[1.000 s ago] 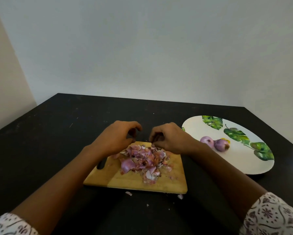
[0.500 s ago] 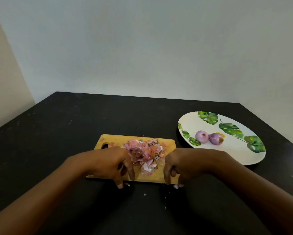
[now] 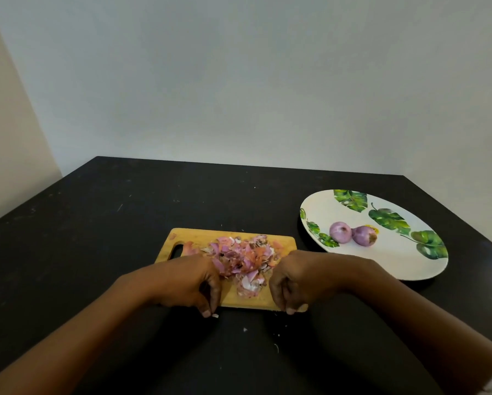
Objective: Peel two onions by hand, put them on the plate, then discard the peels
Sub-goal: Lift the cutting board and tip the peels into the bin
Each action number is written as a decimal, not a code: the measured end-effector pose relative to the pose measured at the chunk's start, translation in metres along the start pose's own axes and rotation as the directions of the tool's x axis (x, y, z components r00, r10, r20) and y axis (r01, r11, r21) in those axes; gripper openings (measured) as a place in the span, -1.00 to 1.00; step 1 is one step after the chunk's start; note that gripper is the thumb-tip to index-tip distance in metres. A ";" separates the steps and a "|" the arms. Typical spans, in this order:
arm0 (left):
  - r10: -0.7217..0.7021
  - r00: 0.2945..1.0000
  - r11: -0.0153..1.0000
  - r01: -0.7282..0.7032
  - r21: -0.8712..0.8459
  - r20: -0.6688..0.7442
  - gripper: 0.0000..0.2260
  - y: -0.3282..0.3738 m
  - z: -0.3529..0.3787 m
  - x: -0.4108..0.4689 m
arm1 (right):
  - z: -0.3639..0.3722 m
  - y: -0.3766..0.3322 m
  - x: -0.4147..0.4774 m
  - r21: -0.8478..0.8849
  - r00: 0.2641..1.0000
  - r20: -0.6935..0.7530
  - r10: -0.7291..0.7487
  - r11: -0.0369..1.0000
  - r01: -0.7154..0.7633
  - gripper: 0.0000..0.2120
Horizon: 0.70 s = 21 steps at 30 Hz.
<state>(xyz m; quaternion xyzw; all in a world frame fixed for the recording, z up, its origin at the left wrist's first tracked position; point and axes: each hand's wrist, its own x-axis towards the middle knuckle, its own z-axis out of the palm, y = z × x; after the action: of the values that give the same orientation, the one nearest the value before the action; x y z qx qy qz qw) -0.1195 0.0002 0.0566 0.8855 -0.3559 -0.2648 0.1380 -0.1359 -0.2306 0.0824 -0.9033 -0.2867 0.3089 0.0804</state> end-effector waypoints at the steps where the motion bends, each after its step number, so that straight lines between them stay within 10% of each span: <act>1: 0.002 1.000 1.000 -0.002 0.016 0.003 -0.89 0.000 0.001 0.000 | -0.004 -0.003 0.001 0.027 0.998 -0.060 -0.008 1.000 0.010 -0.87; 7: 0.030 0.999 0.999 -0.031 -0.023 -0.016 -0.83 0.002 0.003 -0.004 | -0.014 -0.009 0.019 -0.041 0.862 -0.506 -0.020 0.999 -0.001 -0.79; 21: 0.031 0.984 0.990 -0.055 -0.133 -0.178 -0.94 0.012 -0.007 -0.006 | -0.009 -0.015 0.013 -0.011 0.888 -0.460 -0.007 1.000 0.002 -0.73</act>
<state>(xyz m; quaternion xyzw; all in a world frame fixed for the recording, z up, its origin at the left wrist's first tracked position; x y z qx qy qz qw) -0.1259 -0.0031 0.0698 0.8859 -0.3423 -0.2068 0.2350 -0.1295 -0.2104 0.0884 -0.9505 -0.2631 0.0847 0.1422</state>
